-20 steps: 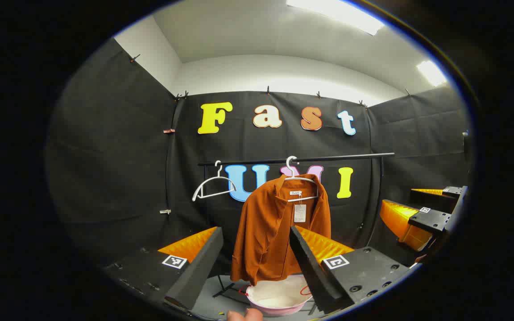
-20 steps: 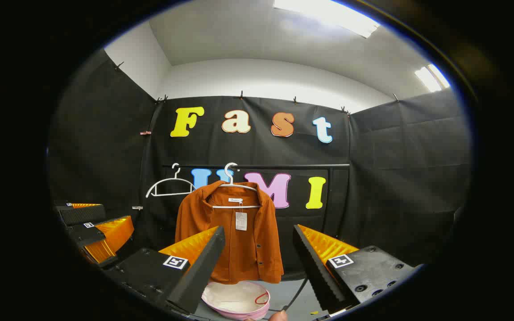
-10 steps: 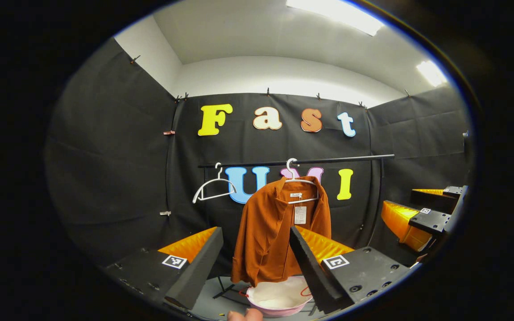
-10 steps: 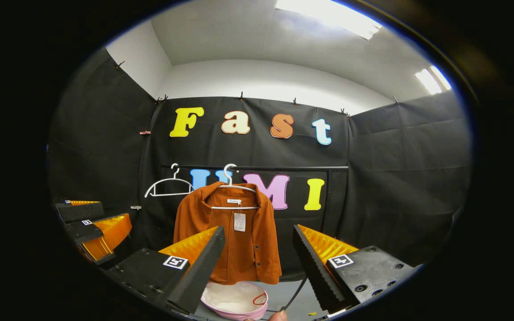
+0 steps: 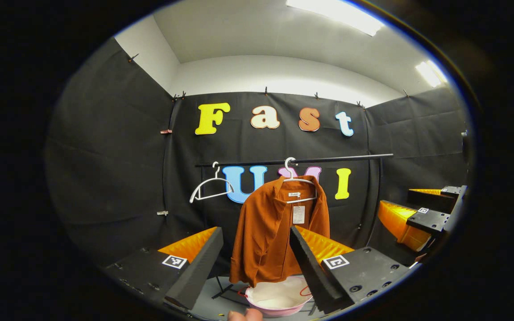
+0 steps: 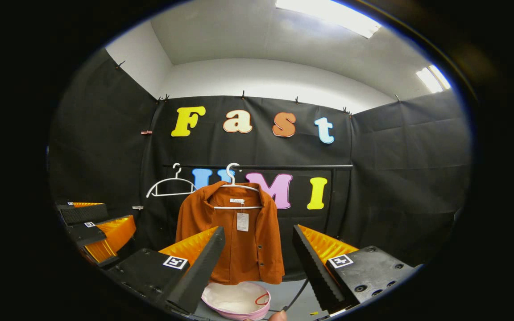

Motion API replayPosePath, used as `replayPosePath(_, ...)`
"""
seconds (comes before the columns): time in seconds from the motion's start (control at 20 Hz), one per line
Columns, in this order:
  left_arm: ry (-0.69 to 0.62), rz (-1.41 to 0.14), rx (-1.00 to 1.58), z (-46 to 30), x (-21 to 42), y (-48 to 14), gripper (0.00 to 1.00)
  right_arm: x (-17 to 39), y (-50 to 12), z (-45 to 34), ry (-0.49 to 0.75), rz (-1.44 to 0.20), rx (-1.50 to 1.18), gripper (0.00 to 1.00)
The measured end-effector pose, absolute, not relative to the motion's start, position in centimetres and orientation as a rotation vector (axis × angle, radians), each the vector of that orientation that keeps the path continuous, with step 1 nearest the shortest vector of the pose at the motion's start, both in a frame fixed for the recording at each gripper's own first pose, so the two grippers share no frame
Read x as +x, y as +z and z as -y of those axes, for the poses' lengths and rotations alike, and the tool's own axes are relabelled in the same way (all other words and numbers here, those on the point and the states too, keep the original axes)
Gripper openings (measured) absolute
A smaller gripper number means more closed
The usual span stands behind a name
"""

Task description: Grasp the clothes on the hanger with both hands and then place them into the laundry hamper below.

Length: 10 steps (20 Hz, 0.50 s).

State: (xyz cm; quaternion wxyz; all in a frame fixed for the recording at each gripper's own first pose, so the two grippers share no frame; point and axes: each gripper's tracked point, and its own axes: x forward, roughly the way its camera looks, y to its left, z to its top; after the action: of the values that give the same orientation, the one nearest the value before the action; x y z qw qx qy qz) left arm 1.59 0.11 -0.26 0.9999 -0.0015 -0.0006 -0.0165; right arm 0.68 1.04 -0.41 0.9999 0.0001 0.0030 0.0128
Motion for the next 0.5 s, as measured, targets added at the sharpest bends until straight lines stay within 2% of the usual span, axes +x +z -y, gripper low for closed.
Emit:
replayPosePath(0.2, -0.061, -0.007, -0.014, 0.9, 4.9, -0.8, 0.95, 3.8, -1.0, -0.5, 0.042, -0.021, -0.02, 0.98)
replayPosePath(0.5, -0.064, -0.023, -0.011, 3.0, 13.0, -1.9, 0.95, 13.0, -2.3, 0.7, 0.064, -0.007, 0.002, 0.98)
